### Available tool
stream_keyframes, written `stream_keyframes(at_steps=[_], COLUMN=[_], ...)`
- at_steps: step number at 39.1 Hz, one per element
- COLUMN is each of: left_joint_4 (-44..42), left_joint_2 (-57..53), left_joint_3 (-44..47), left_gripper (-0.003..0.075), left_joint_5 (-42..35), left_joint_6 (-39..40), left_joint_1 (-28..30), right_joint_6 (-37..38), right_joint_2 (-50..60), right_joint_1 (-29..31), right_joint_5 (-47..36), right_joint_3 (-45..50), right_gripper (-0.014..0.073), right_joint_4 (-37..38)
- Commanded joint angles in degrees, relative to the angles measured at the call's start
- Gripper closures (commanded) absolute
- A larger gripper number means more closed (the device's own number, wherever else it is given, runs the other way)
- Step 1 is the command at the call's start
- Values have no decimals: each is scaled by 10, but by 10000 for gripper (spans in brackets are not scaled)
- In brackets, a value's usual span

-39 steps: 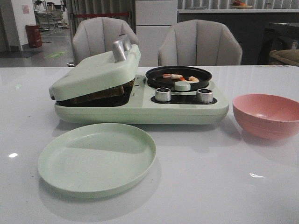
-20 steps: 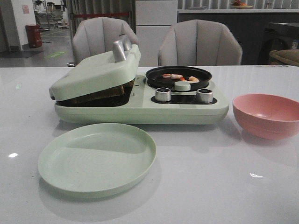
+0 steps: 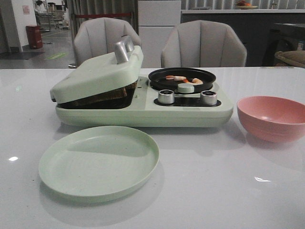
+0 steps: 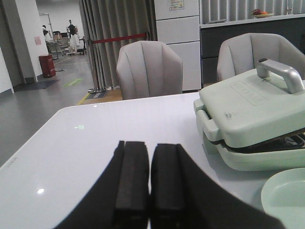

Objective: Make breakfast with bread and shrimp

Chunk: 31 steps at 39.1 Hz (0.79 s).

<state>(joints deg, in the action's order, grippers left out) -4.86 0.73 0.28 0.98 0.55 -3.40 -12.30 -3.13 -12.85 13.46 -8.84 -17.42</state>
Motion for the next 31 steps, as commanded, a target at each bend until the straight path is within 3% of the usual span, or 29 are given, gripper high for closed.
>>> stream_keyframes(at_steps=[1,4,10,20,31], left_joint_4=[2,2,2,2,2], left_joint_2=[6,6,6,6,6], left_joint_3=[13,13,13,13,13], left_gripper=[606,606,606,606,606], left_joint_5=[-48,-48,-48,-48,-48], left_joint_6=[6,6,6,6,6], left_joint_1=[-2,-2,-2,-2,-2], right_joint_6=[72,117,127,127,127], right_joint_2=[-5,-5,5,50,50], right_joint_1=[1,1,2,4,56], right_joint_5=[-90,-135,-195,-192,-192], right_joint_3=[-2,13,53,94,94], right_gripper=[432,432,432,432,432], right_joint_4=[83,131,152,152,152])
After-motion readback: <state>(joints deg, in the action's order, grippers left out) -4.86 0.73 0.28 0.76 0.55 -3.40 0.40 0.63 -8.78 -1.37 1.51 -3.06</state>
